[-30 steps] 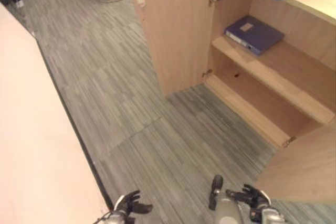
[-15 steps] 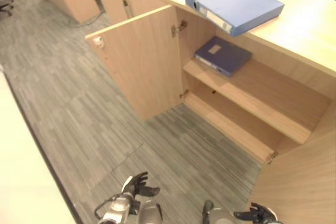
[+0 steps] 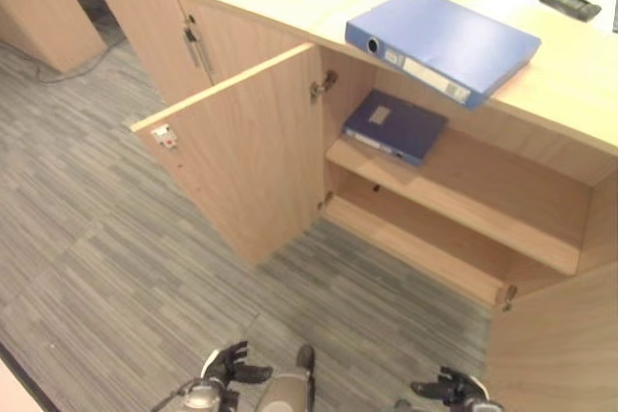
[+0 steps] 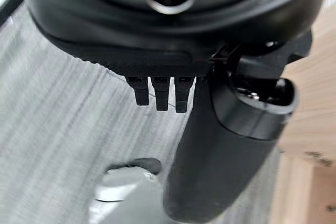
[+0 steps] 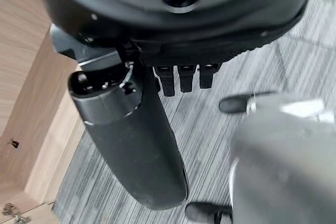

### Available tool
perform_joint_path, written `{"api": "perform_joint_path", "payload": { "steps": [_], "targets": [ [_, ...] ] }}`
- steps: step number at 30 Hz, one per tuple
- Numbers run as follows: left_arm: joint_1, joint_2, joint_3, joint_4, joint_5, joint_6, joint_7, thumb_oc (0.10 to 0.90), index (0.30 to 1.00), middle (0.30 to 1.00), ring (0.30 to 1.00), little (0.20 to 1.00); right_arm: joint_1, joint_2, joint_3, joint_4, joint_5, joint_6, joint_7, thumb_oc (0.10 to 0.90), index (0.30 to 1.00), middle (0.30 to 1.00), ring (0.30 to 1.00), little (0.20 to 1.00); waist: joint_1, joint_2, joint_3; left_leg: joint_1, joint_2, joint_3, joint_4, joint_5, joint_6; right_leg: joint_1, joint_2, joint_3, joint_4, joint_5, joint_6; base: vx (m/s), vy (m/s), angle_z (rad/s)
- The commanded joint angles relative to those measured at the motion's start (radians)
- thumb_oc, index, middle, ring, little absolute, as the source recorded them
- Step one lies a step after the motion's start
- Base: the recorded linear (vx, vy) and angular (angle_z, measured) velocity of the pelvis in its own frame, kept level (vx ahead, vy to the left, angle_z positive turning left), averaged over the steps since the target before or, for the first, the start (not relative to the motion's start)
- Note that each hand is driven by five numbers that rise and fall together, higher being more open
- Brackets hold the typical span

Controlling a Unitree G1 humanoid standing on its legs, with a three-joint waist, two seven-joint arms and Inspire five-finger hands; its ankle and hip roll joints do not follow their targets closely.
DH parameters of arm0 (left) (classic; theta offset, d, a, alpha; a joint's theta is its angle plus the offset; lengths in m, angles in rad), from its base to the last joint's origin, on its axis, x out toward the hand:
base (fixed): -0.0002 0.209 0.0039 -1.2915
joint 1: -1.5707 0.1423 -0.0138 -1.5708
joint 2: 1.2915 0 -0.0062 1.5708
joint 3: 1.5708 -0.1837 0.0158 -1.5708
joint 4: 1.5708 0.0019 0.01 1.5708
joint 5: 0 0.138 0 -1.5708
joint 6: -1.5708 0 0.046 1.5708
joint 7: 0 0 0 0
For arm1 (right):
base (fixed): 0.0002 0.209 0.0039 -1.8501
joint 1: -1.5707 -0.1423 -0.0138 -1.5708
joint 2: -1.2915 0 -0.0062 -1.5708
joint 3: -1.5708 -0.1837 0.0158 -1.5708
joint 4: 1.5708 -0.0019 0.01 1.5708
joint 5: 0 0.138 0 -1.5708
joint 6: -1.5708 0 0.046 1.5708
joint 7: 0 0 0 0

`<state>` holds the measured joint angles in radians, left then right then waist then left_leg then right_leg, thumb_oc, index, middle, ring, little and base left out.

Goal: Put the empty folder in the office cabinet

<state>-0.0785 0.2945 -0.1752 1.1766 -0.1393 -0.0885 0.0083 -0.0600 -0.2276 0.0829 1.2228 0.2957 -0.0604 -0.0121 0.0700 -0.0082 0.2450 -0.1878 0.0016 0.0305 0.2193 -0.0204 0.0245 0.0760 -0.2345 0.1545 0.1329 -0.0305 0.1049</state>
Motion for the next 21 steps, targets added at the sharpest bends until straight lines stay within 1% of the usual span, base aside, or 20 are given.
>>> {"api": "perform_joint_path", "payload": {
  "steps": [1, 2, 3, 4, 5, 6, 7, 8, 9, 10, 11, 12, 13, 14, 15, 16, 17, 18, 19, 21],
  "targets": [
    [0.021, 0.025, -0.010, -0.051, 0.007, -0.029, 0.007, 0.800, 0.900, 0.900, 0.900, 0.900, 0.019, -0.077, -0.006, -0.029, 0.010, -0.013, -0.009, 0.800, 0.900, 0.900, 0.900, 0.900, -0.004, 0.041, -0.034, 0.007, 0.147, -0.081, -0.149, 0.096, -0.111, -0.035, 0.002, -0.073, 0.274, -0.001, 0.083, 0.16, 0.329, -0.63],
    [0.019, 0.028, -0.009, -0.063, -0.011, -0.027, 0.009, 0.800, 0.900, 0.900, 0.900, 0.900, 0.014, -0.074, -0.001, -0.036, 0.003, -0.012, -0.010, 0.800, 0.900, 0.900, 0.900, 0.900, -0.002, 0.063, -0.024, 0.027, 0.155, -0.057, -0.154, 0.090, -0.095, -0.076, -0.008, -0.141, 0.345, 0.045, 0.073, 0.15, 0.411, -0.69],
    [0.021, 0.032, -0.007, -0.078, -0.026, -0.027, 0.009, 0.800, 0.900, 0.900, 0.900, 0.900, 0.007, -0.072, 0.007, -0.044, -0.002, -0.014, -0.014, 0.800, 0.900, 0.900, 0.900, 0.900, -0.002, 0.080, -0.013, 0.045, 0.156, -0.035, -0.160, 0.081, -0.079, -0.103, -0.015, -0.205, 0.409, 0.048, 0.063, 0.09, 0.422, -0.74],
    [0.024, 0.036, -0.001, -0.083, -0.024, -0.027, 0.009, 0.800, 0.900, 0.900, 0.900, 0.900, 0.002, -0.071, 0.016, -0.050, -0.018, -0.017, -0.016, 0.800, 0.900, 0.900, 0.900, 0.900, 0.003, 0.090, -0.006, 0.058, 0.150, -0.007, -0.166, 0.072, -0.067, -0.117, -0.018, -0.273, 0.432, 0.035, 0.069, 0.07, 0.294, -0.62],
    [0.024, 0.036, -0.001, -0.083, -0.024, -0.026, 0.009, 0.800, 0.900, 0.900, 0.900, 0.900, 0.002, -0.071, 0.016, -0.050, -0.019, -0.017, -0.016, 0.800, 0.900, 0.900, 0.900, 0.900, 0.001, 0.086, -0.004, 0.060, 0.146, -0.007, -0.166, 0.071, -0.067, -0.116, -0.022, -0.273, 0.437, 0.030, 0.070, 0.15, 0.355, -0.64],
    [0.025, 0.034, -0.002, -0.089, -0.027, -0.027, 0.005, 0.800, 0.900, 0.900, 0.900, 0.900, -0.012, -0.068, 0.024, -0.060, -0.022, -0.022, -0.019, 0.800, 0.900, 0.900, 0.900, 0.900, -0.017, 0.095, 0.006, 0.095, 0.124, 0.006, -0.174, 0.055, -0.047, -0.173, 0.049, -0.284, 0.473, 0.013, 0.072, 0.20, 0.277, -0.72],
    [0.022, 0.035, 0.000, -0.088, -0.029, -0.026, 0.005, 0.800, 0.900, 0.900, 0.900, 0.900, -0.015, -0.069, 0.022, -0.067, -0.020, -0.024, -0.022, 0.800, 0.900, 0.900, 0.900, 0.900, -0.022, 0.089, 0.012, 0.109, 0.112, 0.021, -0.168, 0.041, -0.045, -0.191, 0.062, -0.294, 0.439, 0.003, 0.072, 0.25, 0.301, -0.62],
    [0.022, 0.035, 0.002, -0.086, -0.030, -0.026, 0.005, 0.800, 0.900, 0.900, 0.900, 0.900, -0.015, -0.068, 0.021, -0.067, -0.019, -0.023, -0.024, 0.800, 0.900, 0.900, 0.900, 0.900, -0.021, 0.080, 0.016, 0.122, 0.102, 0.036, -0.166, 0.028, -0.047, -0.192, 0.046, -0.326, 0.388, -0.007, 0.072, 0.16, 0.067, -0.58],
    [0.023, 0.035, 0.002, -0.086, -0.030, -0.027, 0.005, 0.800, 0.900, 0.900, 0.900, 0.900, -0.016, -0.070, 0.024, -0.068, -0.021, -0.024, -0.026, 0.800, 0.900, 0.900, 0.900, 0.900, -0.018, 0.074, 0.016, 0.131, 0.101, 0.053, -0.169, 0.019, -0.053, -0.183, 0.019, -0.378, 0.306, -0.024, 0.067, 0.12, -0.032, -0.37],
    [0.025, 0.033, 0.002, -0.087, -0.030, -0.028, 0.004, 0.800, 0.900, 0.900, 0.900, 0.900, -0.019, -0.071, 0.027, -0.069, -0.025, -0.025, -0.029, 0.800, 0.900, 0.900, 0.900, 0.900, -0.017, 0.073, 0.014, 0.138, 0.107, 0.062, -0.174, 0.014, -0.060, -0.176, 0.000, -0.414, 0.238, -0.030, 0.061, 0.07, -0.056, -0.36],
    [0.025, 0.033, 0.002, -0.087, -0.030, -0.028, 0.004, 0.800, 0.900, 0.900, 0.900, 0.900, -0.018, -0.071, 0.027, -0.069, -0.025, -0.025, -0.029, 0.800, 0.900, 0.900, 0.900, 0.900, -0.018, 0.075, 0.015, 0.140, 0.109, 0.061, -0.176, 0.014, -0.061, -0.171, 0.003, -0.416, 0.233, -0.028, 0.060, 0.08, -0.077, -0.37],
    [0.027, 0.032, 0.003, -0.085, -0.027, -0.028, 0.005, 0.800, 0.900, 0.900, 0.900, 0.900, -0.022, -0.073, 0.030, -0.068, -0.030, -0.023, -0.032, 0.800, 0.900, 0.900, 0.900, 0.900, -0.014, 0.071, 0.011, 0.151, 0.115, 0.072, -0.185, 0.006, -0.069, -0.174, -0.018, -0.443, 0.167, -0.014, 0.059, 0.10, -0.093, -0.40],
    [0.028, 0.031, 0.004, -0.084, -0.026, -0.028, 0.007, 0.800, 0.900, 0.900, 0.900, 0.900, -0.026, -0.074, 0.030, -0.067, -0.032, -0.022, -0.033, 0.800, 0.900, 0.900, 0.900, 0.900, -0.014, 0.068, 0.009, 0.162, 0.119, 0.076, -0.190, -0.002, -0.077, -0.183, -0.033, -0.450, 0.114, 0.004, 0.061, 0.09, -0.090, -0.49],
    [0.028, 0.031, 0.004, -0.084, -0.026, -0.028, 0.007, 0.800, 0.900, 0.900, 0.900, 0.900, -0.026, -0.074, 0.029, -0.067, -0.032, -0.022, -0.033, 0.800, 0.900, 0.900, 0.900, 0.900, -0.013, 0.069, 0.010, 0.163, 0.119, 0.077, -0.190, -0.002, -0.077, -0.182, -0.032, -0.450, 0.113, 0.005, 0.061, 0.25, -0.175, -0.40],
    [0.025, 0.026, 0.007, -0.072, -0.026, -0.034, 0.014, 0.800, 0.900, 0.900, 0.900, 0.900, -0.032, -0.079, 0.023, -0.065, -0.025, -0.019, -0.033, 0.800, 0.900, 0.900, 0.900, 0.900, -0.043, 0.062, 0.014, 0.190, 0.124, 0.069, -0.194, -0.021, -0.096, -0.226, -0.050, -0.378, 0.019, 0.066, 0.089, 0.27, -0.194, -0.26],
    [0.022, 0.025, 0.010, -0.069, -0.023, -0.034, 0.015, 0.800, 0.900, 0.900, 0.900, 0.900, -0.030, -0.082, 0.019, -0.063, -0.025, -0.016, -0.033, 0.800, 0.900, 0.900, 0.900, 0.900, -0.050, 0.060, 0.015, 0.206, 0.132, 0.074, -0.196, -0.030, -0.105, -0.231, -0.058, -0.357, -0.010, 0.088, 0.101, 0.32, -0.264, -0.08],
    [0.023, 0.025, 0.013, -0.067, -0.021, -0.035, 0.016, 0.800, 0.900, 0.900, 0.900, 0.900, -0.028, -0.084, 0.015, -0.060, -0.026, -0.013, -0.031, 0.800, 0.900, 0.900, 0.900, 0.900, -0.051, 0.062, 0.016, 0.218, 0.144, 0.080, -0.197, -0.036, -0.114, -0.233, -0.073, -0.355, -0.034, 0.111, 0.111, 0.13, -0.139, 0.01],
    [0.023, 0.025, 0.013, -0.067, -0.021, -0.035, 0.016, 0.800, 0.900, 0.900, 0.900, 0.900, -0.028, -0.084, 0.015, -0.060, -0.026, -0.013, -0.030, 0.800, 0.900, 0.900, 0.900, 0.900, -0.051, 0.062, 0.017, 0.218, 0.144, 0.080, -0.197, -0.036, -0.114, -0.232, -0.073, -0.355, -0.035, 0.112, 0.111, 0.18, -0.233, 0.08],
    [0.024, 0.027, 0.017, -0.056, -0.015, -0.034, 0.020, 0.800, 0.900, 0.900, 0.900, 0.900, -0.029, -0.088, 0.014, -0.055, -0.038, -0.008, -0.030, 0.800, 0.900, 0.900, 0.900, 0.900, -0.058, 0.065, 0.014, 0.244, 0.171, 0.091, -0.200, -0.046, -0.134, -0.258, -0.110, -0.389, -0.054, 0.139, 0.121, 0.20, -0.215, -0.07],
    [0.028, 0.027, 0.014, -0.049, 0.001, -0.039, 0.015, 0.800, 0.900, 0.900, 0.900, 0.900, -0.012, -0.089, 0.010, -0.043, -0.047, -0.005, -0.027, 0.800, 0.900, 0.900, 0.900, 0.900, -0.063, 0.050, -0.002, 0.268, 0.171, 0.108, -0.201, -0.057, -0.147, -0.227, -0.117, -0.406, -0.107, 0.156, 0.129, 0.26, -0.237, -0.29]
  ]
}}
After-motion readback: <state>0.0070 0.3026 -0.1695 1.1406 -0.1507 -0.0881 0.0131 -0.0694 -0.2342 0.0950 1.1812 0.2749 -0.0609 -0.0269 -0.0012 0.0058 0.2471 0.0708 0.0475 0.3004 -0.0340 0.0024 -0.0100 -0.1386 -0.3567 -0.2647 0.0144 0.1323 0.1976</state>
